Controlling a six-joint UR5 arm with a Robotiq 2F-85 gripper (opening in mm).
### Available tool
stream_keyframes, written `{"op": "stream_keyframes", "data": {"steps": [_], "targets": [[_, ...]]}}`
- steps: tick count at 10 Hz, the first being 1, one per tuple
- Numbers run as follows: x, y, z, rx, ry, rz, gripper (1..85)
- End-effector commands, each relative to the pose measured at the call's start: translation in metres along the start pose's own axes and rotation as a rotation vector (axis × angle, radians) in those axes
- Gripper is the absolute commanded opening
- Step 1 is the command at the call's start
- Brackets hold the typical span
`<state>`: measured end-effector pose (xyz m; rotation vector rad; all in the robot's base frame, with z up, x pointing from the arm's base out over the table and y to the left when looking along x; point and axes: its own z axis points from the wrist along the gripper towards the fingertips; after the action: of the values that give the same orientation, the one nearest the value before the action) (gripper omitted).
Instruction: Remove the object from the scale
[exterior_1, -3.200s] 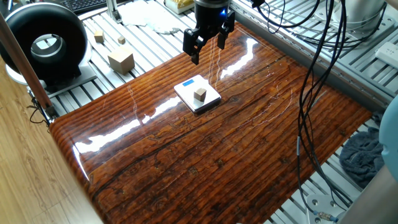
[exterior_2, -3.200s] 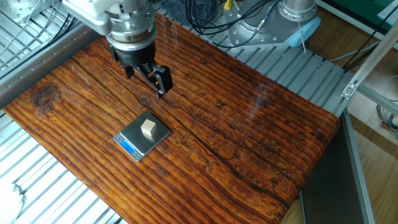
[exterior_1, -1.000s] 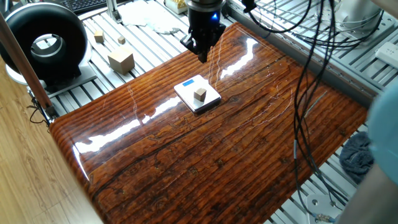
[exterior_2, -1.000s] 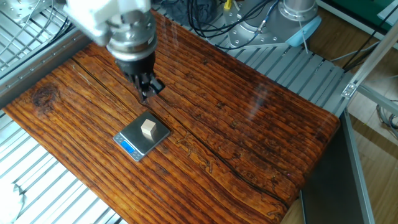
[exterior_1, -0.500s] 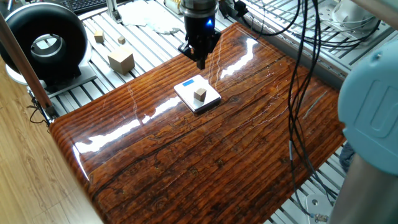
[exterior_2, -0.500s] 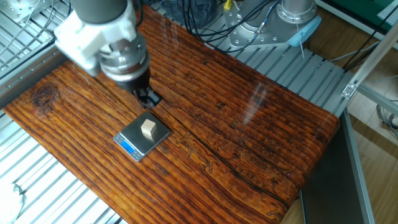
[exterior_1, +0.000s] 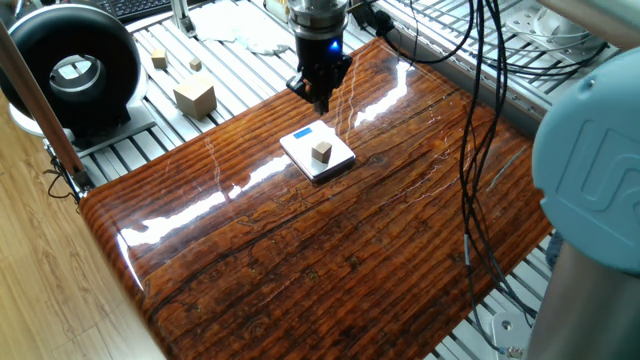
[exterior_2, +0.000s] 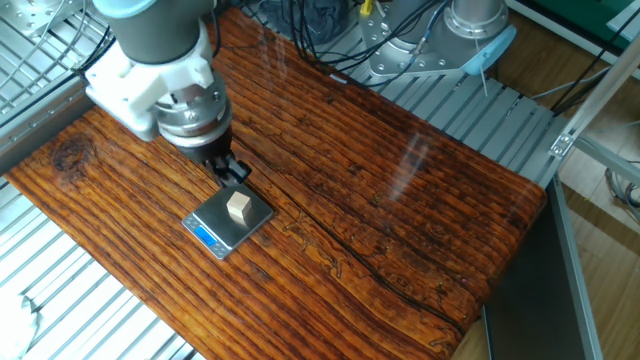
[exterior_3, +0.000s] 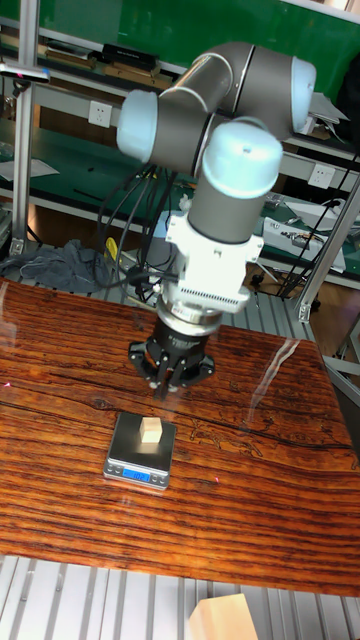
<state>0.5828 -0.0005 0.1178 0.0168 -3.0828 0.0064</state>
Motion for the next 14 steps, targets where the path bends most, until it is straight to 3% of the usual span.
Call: {"op": "stream_keyframes", "data": {"steps": [1,7,10,14], "targets": [[-0.006,0.000,0.008,-0.013,-0.009,-0.061,39.3],[-0.007,0.000,0.033,-0.010,-0.016,-0.169,47.0],[-0.010,0.012,0.055,-0.036,-0.053,-0.149,47.0],[-0.007,0.008,0.063,-0.040,-0.056,-0.168,47.0]]}}
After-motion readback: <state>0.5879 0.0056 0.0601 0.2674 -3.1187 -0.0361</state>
